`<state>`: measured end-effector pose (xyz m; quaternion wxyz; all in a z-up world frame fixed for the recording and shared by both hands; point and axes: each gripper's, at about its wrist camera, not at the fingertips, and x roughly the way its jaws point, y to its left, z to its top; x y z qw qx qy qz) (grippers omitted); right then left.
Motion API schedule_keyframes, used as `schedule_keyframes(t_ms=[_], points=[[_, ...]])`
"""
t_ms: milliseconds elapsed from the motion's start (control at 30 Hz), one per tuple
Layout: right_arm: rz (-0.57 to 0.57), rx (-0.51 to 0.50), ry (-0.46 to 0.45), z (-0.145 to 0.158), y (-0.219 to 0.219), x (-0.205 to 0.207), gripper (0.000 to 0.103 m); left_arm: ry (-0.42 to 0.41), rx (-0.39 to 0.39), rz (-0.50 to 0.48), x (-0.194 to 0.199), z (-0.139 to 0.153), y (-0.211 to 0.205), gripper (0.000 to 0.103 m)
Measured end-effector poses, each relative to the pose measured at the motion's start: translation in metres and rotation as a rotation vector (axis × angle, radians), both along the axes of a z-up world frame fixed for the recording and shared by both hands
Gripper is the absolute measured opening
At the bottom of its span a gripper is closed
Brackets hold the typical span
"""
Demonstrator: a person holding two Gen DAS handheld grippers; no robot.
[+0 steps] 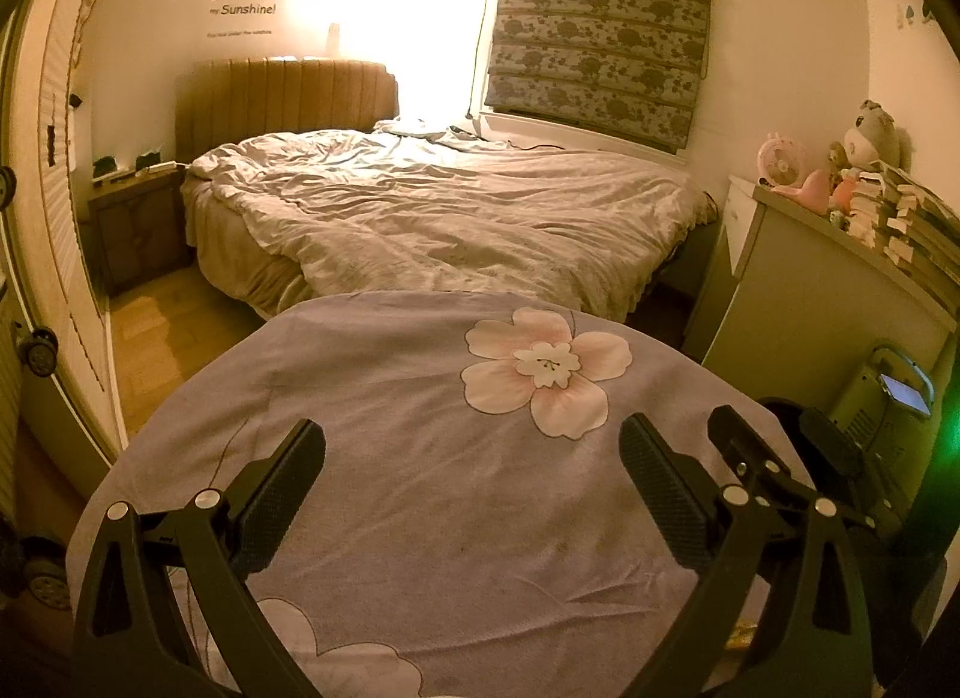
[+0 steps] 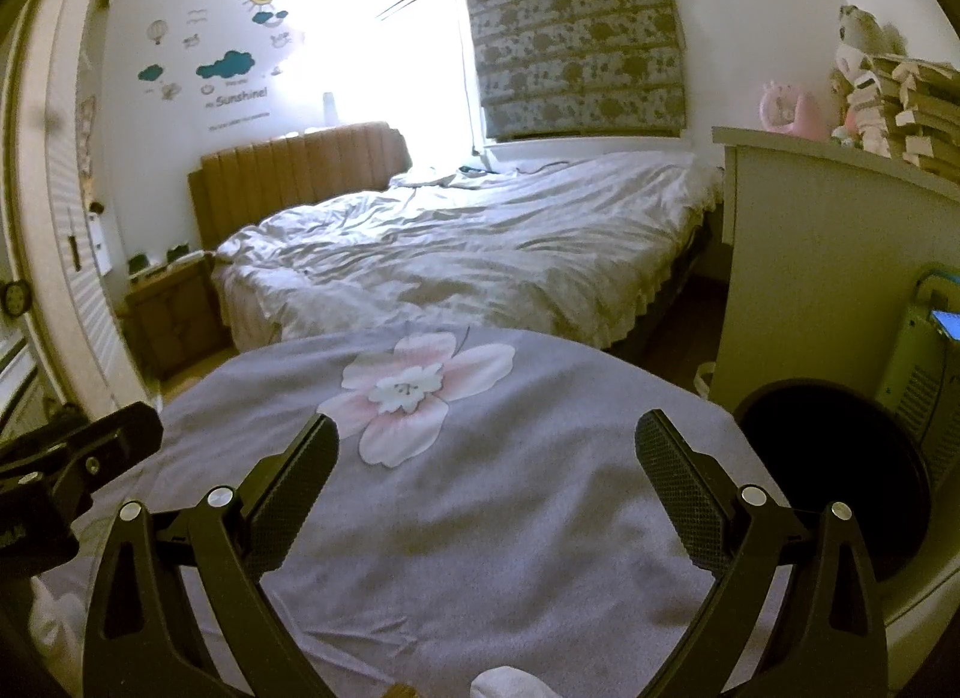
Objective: Collect trash
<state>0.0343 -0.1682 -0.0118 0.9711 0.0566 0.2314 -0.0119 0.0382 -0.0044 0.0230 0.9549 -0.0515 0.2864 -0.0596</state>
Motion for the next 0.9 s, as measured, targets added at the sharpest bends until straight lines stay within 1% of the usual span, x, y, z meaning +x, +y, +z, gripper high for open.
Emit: schedule_keyframes(t_ms=[900], points=[[0.0, 0.003, 0.004, -0.0006, 0.0002, -0.0008, 0.098, 0.0, 0.006, -0.003, -0.0006, -0.0003, -0.0027, 0.097]])
